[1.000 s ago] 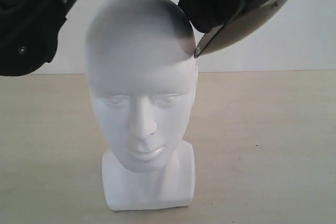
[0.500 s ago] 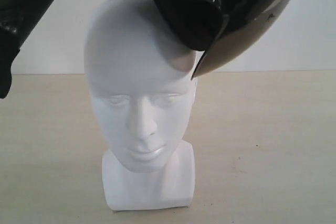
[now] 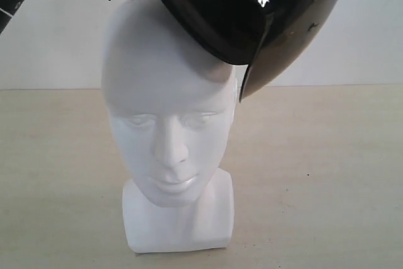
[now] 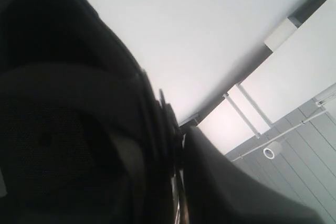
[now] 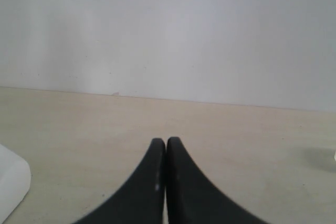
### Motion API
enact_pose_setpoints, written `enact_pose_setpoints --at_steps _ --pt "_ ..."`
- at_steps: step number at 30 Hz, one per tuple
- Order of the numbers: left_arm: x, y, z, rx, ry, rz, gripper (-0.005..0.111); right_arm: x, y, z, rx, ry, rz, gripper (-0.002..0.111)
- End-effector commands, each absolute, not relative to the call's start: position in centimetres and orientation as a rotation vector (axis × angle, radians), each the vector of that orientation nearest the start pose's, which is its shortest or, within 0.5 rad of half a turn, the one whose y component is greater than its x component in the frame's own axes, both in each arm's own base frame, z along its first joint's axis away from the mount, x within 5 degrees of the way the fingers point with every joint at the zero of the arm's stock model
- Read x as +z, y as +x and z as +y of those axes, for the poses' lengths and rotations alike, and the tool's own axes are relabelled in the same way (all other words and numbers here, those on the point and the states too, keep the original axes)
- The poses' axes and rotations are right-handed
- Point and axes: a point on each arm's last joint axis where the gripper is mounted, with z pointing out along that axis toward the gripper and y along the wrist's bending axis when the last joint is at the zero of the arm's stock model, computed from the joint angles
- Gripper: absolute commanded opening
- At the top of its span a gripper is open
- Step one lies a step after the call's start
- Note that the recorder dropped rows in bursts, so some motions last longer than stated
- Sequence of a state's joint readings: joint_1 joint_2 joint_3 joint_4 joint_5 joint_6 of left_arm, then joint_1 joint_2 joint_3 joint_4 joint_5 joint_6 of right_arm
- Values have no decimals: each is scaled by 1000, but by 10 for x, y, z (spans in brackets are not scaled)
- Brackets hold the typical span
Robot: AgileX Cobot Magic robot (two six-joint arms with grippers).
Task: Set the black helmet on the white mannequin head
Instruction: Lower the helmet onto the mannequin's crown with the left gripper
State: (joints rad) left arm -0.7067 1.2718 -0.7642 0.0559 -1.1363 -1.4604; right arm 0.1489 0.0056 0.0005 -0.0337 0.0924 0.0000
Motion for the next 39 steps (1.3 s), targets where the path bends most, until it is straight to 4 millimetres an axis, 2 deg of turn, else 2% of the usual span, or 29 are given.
enact_pose_setpoints --at_steps 1,14,21,31,39 --pt "389 183 -157 -1992 -310 855 4 205 56 8 87 -143 1564 0" --pt "372 168 -140 -1918 -337 882 4 205 56 8 87 -143 1564 0" --pt "354 170 -134 -1861 -407 921 4 205 56 8 87 -143 1564 0" --pt "342 170 -131 -1813 -442 956 4 205 56 8 87 -143 1564 0" --pt "319 170 -123 -1730 -518 1013 4 205 56 8 87 -143 1568 0"
